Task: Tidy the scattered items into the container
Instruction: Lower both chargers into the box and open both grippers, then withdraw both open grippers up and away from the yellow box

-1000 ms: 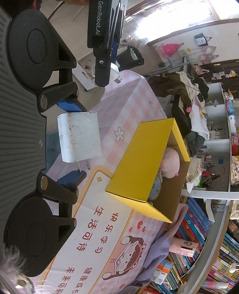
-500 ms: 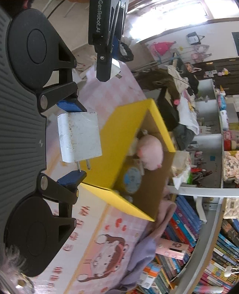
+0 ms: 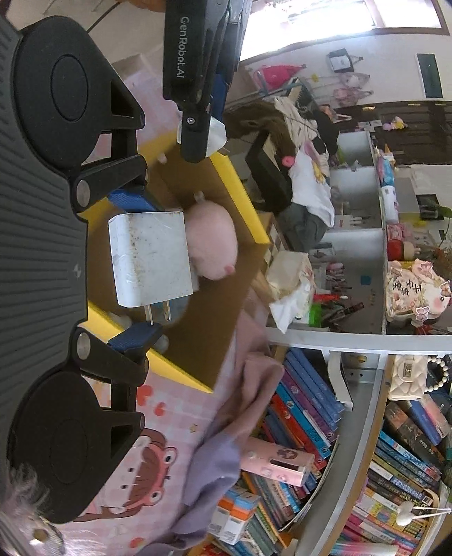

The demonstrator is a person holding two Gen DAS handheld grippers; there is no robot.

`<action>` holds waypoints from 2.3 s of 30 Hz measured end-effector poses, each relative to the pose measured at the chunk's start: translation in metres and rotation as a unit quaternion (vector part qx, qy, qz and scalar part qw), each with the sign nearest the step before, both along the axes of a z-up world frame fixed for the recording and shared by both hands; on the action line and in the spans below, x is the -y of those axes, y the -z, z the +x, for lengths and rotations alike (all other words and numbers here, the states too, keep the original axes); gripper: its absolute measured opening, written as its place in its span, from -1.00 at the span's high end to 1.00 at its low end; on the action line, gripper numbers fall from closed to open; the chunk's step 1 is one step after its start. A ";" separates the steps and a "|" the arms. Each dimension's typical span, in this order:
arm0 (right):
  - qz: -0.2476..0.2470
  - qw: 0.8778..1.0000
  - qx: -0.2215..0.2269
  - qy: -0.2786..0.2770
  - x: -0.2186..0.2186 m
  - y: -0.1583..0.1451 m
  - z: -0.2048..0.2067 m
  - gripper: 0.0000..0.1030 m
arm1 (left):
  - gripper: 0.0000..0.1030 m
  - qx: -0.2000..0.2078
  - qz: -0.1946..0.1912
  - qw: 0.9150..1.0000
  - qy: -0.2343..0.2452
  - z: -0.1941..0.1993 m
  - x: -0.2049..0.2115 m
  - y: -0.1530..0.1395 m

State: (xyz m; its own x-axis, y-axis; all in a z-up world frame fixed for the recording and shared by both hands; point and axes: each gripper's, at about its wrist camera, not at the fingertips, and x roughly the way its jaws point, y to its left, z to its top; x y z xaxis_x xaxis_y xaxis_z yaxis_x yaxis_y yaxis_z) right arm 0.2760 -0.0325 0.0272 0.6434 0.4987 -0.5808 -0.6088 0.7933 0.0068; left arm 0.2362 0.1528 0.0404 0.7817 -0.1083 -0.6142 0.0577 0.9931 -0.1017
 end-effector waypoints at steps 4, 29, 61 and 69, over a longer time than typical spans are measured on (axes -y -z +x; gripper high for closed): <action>-0.019 1.000 -0.012 0.011 -0.011 0.010 0.033 -0.23 | 0.35 -0.035 0.028 0.999 0.008 0.027 -0.001 0.021; -0.184 0.975 -0.080 -0.096 -0.105 0.067 0.125 -0.24 | 0.33 -0.132 0.035 0.989 0.050 0.067 0.021 0.069; -0.015 0.999 0.040 0.010 -0.009 -0.027 0.003 -0.62 | -0.46 0.063 0.029 0.998 0.001 -0.054 0.015 -0.013; 0.008 0.995 0.062 0.080 0.019 -0.028 -0.042 -0.62 | -0.83 0.092 0.086 0.992 -0.029 -0.087 0.022 -0.011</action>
State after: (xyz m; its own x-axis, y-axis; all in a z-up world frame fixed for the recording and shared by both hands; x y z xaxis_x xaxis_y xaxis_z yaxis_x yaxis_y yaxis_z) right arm 0.2341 -0.0517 0.0552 0.7813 0.3927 -0.4851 -0.4714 0.8807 -0.0465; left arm 0.1490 0.1304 0.0510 0.8842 0.0343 -0.4658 0.0016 0.9971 0.0765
